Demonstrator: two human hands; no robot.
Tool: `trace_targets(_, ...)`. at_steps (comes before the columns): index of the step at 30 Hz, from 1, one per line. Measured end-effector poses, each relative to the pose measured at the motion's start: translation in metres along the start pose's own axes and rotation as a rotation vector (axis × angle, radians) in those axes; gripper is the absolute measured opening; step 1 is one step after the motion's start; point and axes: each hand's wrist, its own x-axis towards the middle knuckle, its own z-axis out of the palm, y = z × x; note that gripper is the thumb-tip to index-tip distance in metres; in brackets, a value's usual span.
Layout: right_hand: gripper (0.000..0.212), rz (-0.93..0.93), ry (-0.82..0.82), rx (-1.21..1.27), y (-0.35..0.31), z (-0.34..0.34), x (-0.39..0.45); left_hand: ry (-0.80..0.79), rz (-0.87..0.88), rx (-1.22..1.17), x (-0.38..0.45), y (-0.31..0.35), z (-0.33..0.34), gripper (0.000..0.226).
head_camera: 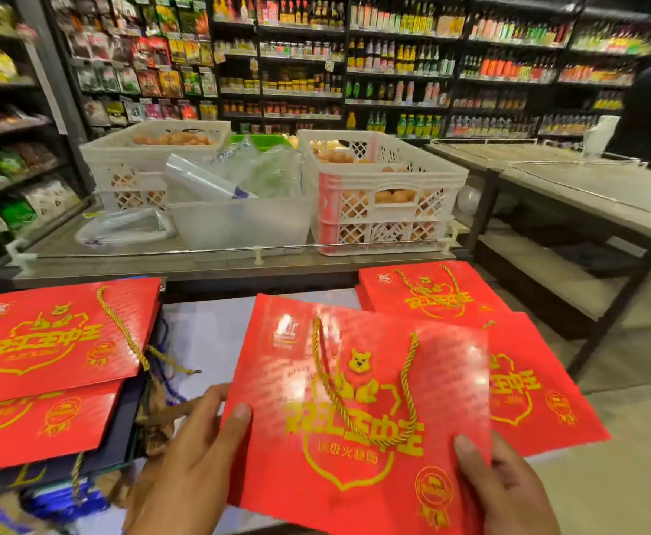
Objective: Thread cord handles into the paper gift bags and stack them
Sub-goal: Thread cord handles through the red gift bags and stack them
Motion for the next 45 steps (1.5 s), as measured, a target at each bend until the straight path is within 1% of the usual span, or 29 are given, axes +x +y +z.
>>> trace_targets(1,0.015,0.009,0.001,-0.031,0.002,-0.002,0.001,0.014,-0.014,-0.009,-0.002,-0.003,0.002,0.010)
trace_targets(2,0.014,0.004,0.007,-0.070,0.007,-0.007,0.003,0.025,-0.032,-0.023,-0.003,-0.007,0.005,0.015)
trace_targets(3,0.013,-0.004,0.015,-0.110,0.012,-0.009,0.004,0.036,-0.061,-0.044,-0.004,-0.011,0.007,0.024)
trace_targets(4,0.013,-0.018,0.021,-0.158,0.019,-0.013,0.007,0.014,-0.094,-0.092,-0.005,-0.013,0.009,0.025)
trace_targets(6,0.011,-0.051,0.051,-0.229,0.028,-0.018,0.012,-0.052,-0.151,-0.207,-0.009,-0.014,0.013,0.014)
trace_targets(7,0.008,-0.062,0.060,-0.241,0.031,-0.021,0.014,-0.065,-0.192,-0.252,-0.009,-0.018,0.015,0.018)
trace_targets(8,0.006,-0.072,0.073,-0.255,0.031,-0.024,0.017,-0.086,-0.197,-0.264,-0.009,-0.019,0.015,0.028)
trace_targets(9,0.008,-0.089,0.087,-0.268,0.030,-0.028,0.022,-0.100,-0.181,-0.265,-0.009,-0.019,0.017,0.033)
trace_targets(10,0.010,-0.107,0.098,-0.283,0.028,-0.032,0.025,-0.122,-0.174,-0.258,-0.006,-0.016,0.019,0.034)
trace_targets(12,0.011,-0.143,0.095,-0.307,0.015,-0.039,0.037,-0.145,-0.153,-0.209,0.000,-0.004,0.024,0.031)
trace_targets(14,0.014,-0.166,0.073,-0.327,-0.005,-0.044,0.053,-0.164,-0.076,-0.123,0.013,0.007,0.033,0.031)
trace_targets(17,0.028,-0.230,0.037,-0.400,-0.035,-0.055,0.094,-0.191,0.018,-0.064,0.042,0.025,0.052,0.038)
trace_targets(18,0.027,-0.267,0.036,-0.467,-0.043,-0.060,0.112,-0.196,0.038,-0.061,0.055,0.033,0.062,0.043)
trace_targets(19,0.020,-0.304,0.033,-0.539,-0.051,-0.064,0.130,-0.196,0.050,-0.049,0.068,0.041,0.073,0.046)
trace_targets(20,0.013,-0.328,0.034,-0.598,-0.060,-0.067,0.149,-0.192,0.055,-0.042,0.082,0.048,0.085,0.045)
trace_targets(21,0.011,-0.341,0.051,-0.645,-0.066,-0.070,0.170,-0.182,0.048,-0.039,0.097,0.054,0.097,0.042)
trace_targets(23,0.018,-0.349,0.095,-0.751,-0.076,-0.074,0.213,-0.160,0.033,-0.015,0.128,0.066,0.122,0.035)
trace_targets(25,0.025,-0.327,0.132,-0.911,-0.082,-0.075,0.252,-0.163,0.029,0.037,0.156,0.071,0.145,0.033)
trace_targets(27,0.029,-0.306,0.135,-1.033,-0.080,-0.081,0.285,-0.161,0.040,0.104,0.178,0.069,0.166,0.037)
trace_targets(29,0.031,-0.273,0.124,-1.109,-0.072,-0.085,0.309,-0.158,0.081,0.241,0.195,0.063,0.185,0.042)
trace_targets(32,0.033,-0.224,0.148,-1.229,-0.056,-0.090,0.335,-0.149,0.149,0.437,0.208,0.061,0.207,0.042)
trace_targets(35,0.037,-0.168,0.137,-1.272,-0.042,-0.093,0.347,-0.181,0.160,0.603,0.211,0.058,0.221,0.045)
trace_targets(37,0.042,-0.148,0.125,-1.280,-0.037,-0.093,0.345,-0.163,0.210,0.738,0.210,0.058,0.225,0.046)
trace_targets(39,0.050,-0.253,0.116,-1.362,-0.035,-0.093,0.338,-0.074,0.343,0.828,0.204,0.061,0.225,0.040)
trace_targets(41,0.056,-0.413,0.055,-1.390,-0.029,-0.092,0.326,-0.015,0.562,0.876,0.197,0.068,0.229,0.038)
trace_targets(42,0.061,-0.471,-0.004,-1.402,-0.026,-0.090,0.320,-0.029,0.643,0.890,0.193,0.071,0.234,0.039)
trace_targets(43,0.068,-0.507,-0.066,-1.445,-0.023,-0.087,0.313,-0.074,0.679,0.906,0.190,0.074,0.241,0.044)
trace_targets(44,0.076,-0.519,-0.124,-1.512,-0.019,-0.084,0.309,-0.137,0.679,0.925,0.186,0.075,0.250,0.052)
trace_targets(45,0.084,-0.509,-0.175,-1.574,-0.015,-0.081,0.307,-0.214,0.635,0.949,0.183,0.074,0.259,0.063)
